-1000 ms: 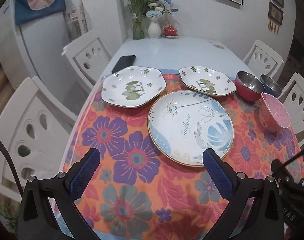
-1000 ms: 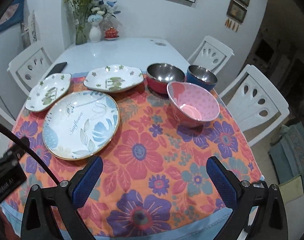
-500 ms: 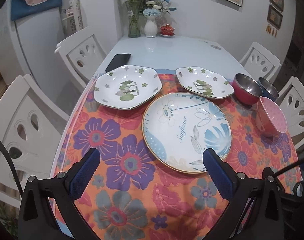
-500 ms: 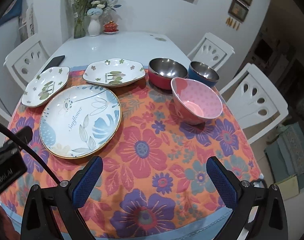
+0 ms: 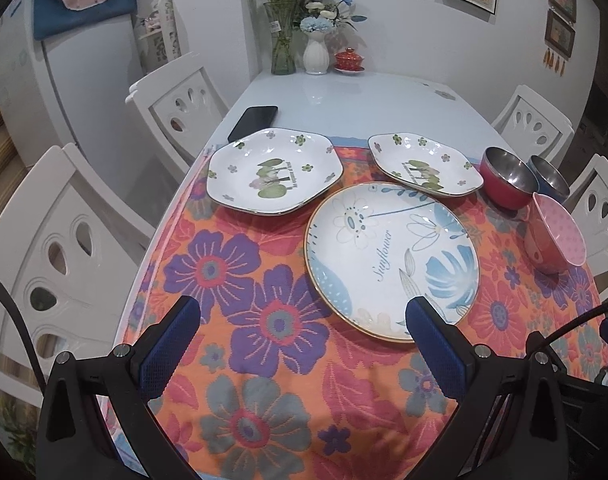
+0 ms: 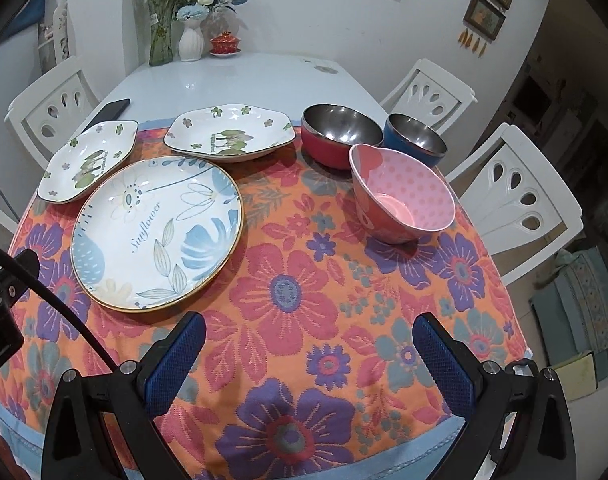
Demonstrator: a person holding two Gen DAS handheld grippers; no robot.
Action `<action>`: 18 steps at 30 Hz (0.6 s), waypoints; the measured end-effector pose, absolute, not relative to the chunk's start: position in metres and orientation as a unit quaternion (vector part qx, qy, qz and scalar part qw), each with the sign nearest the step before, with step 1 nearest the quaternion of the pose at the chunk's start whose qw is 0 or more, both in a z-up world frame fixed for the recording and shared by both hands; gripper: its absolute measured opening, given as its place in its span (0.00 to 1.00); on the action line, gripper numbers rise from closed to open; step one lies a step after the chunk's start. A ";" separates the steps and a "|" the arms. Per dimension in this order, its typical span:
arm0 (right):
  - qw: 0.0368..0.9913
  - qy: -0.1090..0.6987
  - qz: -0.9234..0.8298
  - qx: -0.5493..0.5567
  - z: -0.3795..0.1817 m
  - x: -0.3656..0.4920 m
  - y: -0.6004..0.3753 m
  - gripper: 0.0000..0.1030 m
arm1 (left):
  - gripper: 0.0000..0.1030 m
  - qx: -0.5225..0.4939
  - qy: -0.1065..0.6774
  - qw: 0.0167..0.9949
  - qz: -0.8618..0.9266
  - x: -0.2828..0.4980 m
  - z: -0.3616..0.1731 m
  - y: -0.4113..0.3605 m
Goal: Organize plates and bowls
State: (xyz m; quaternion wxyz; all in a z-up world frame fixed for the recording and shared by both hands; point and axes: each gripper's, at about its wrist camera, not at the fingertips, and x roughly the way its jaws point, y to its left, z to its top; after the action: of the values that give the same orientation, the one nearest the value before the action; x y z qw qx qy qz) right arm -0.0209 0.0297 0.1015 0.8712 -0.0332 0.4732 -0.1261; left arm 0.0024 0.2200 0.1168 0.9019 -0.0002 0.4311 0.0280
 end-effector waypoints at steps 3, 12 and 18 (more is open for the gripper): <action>0.871 0.473 -0.127 -0.035 0.101 -0.022 0.031 1.00 | 0.99 -0.002 0.436 0.900 0.026 0.004 0.114 0.220; 0.864 0.484 -0.141 -0.023 0.094 -0.025 0.024 1.00 | 0.99 0.025 0.438 0.898 0.023 0.003 0.113 0.211; 0.862 0.487 -0.143 -0.018 0.093 -0.027 0.021 1.00 | 0.99 0.013 0.447 0.894 0.030 0.004 0.109 0.220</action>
State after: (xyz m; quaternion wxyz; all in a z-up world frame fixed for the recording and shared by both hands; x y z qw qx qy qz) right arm -0.0265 0.0212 0.0928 0.8616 -0.0184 0.4866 -0.1433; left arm 0.0039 0.2196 0.1085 0.8938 0.0131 0.4473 0.0302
